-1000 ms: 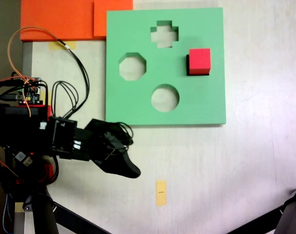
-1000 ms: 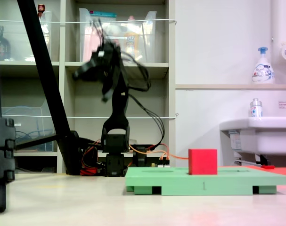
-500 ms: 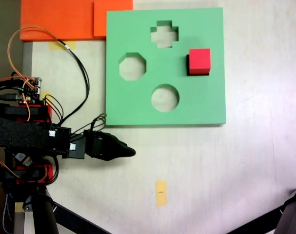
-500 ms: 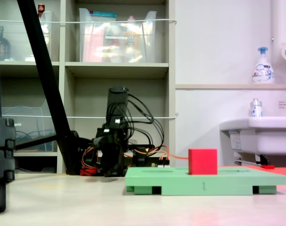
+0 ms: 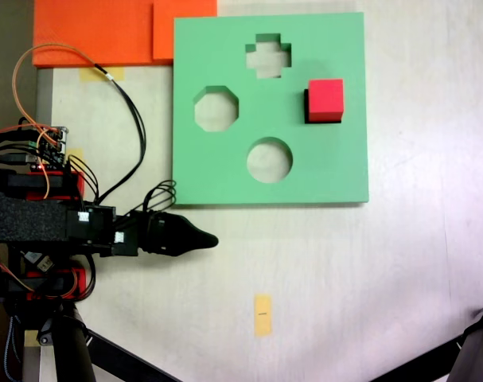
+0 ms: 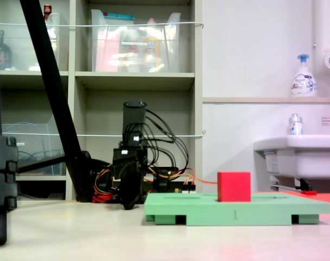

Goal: Put the square block into the corresponding hole

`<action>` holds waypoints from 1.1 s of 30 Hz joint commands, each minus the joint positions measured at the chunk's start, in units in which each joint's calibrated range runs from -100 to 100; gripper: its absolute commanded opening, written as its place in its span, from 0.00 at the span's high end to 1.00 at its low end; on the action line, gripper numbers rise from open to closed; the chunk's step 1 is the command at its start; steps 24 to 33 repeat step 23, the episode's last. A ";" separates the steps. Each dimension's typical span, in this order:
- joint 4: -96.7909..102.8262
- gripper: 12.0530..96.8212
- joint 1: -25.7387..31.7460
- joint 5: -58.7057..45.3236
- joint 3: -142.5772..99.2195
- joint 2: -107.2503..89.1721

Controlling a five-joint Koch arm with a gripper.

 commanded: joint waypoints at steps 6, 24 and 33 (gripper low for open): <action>-5.51 0.57 0.39 -0.29 -1.37 -0.41; -5.51 0.57 0.39 -0.29 -1.37 -0.41; -5.51 0.57 0.39 -0.29 -1.37 -0.41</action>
